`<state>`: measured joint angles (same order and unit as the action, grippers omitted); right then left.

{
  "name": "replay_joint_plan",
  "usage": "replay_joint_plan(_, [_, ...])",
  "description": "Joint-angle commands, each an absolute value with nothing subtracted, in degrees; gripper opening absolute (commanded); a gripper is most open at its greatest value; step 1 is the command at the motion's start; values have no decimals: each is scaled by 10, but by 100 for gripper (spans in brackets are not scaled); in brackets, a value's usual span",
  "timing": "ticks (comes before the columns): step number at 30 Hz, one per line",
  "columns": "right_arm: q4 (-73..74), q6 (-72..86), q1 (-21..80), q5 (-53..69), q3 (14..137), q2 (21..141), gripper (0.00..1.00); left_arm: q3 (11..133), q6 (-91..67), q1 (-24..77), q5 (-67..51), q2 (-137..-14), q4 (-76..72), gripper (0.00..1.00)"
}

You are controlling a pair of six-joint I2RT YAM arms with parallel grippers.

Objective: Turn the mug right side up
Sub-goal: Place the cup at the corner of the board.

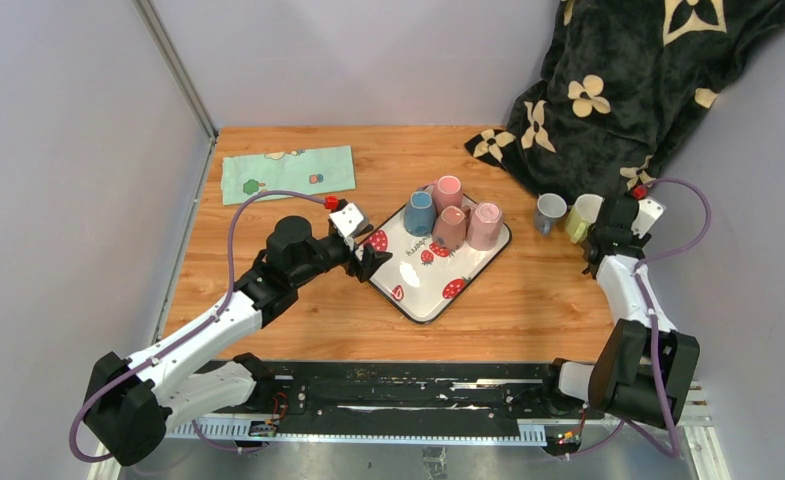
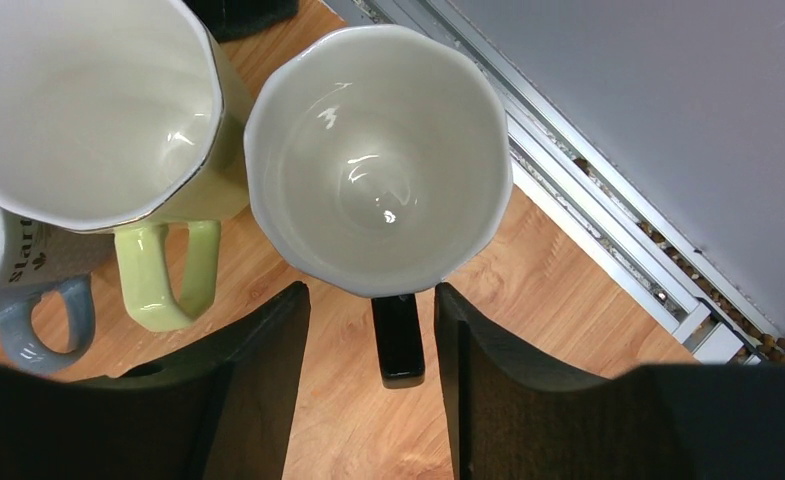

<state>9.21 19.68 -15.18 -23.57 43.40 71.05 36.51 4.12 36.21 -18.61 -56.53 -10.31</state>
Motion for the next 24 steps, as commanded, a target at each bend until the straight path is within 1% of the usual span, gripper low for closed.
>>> replay_joint_plan(1, [97, 208, -162, -246, 415, 678, 55, 359, 44, 367, -195, -560, -124, 77])
replay_joint_plan(7, [131, 218, -162, -234, 405, 621, 59, 359, 41, 366, -191, -561, -124, 77])
replay_joint_plan(10, [150, 228, -162, -248, 407, 580, 61, 358, 42, 366, -183, -562, -124, 77])
replay_joint_plan(16, [219, 234, -150, -253, 480, 534, 63, 361, 30, 366, -140, -565, -124, 77])
replay_joint_plan(24, [261, 216, -87, -139, 573, 544, 66, 370, -15, 366, -62, -573, -123, 77])
